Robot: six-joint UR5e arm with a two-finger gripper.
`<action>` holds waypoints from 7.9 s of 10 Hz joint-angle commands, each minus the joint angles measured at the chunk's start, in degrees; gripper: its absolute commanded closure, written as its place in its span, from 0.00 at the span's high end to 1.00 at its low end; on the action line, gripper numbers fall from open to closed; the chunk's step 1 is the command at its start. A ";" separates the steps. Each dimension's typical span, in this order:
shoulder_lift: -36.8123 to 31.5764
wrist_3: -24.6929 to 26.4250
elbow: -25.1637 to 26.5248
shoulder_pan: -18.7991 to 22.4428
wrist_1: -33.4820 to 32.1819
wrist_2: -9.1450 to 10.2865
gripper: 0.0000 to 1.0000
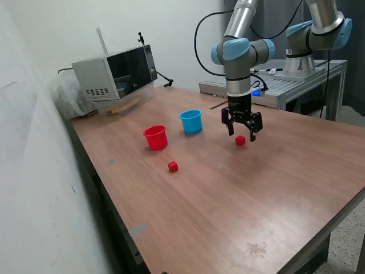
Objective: Place red objects in the red bin, and blue objects in the blue bin.
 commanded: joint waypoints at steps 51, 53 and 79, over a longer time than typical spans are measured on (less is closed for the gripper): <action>-20.25 -6.97 -16.76 -3.31 22.62 -1.94 1.00; -17.45 -6.88 -19.29 -3.30 21.83 1.95 1.00; 23.52 4.63 -42.16 -6.38 6.97 0.46 1.00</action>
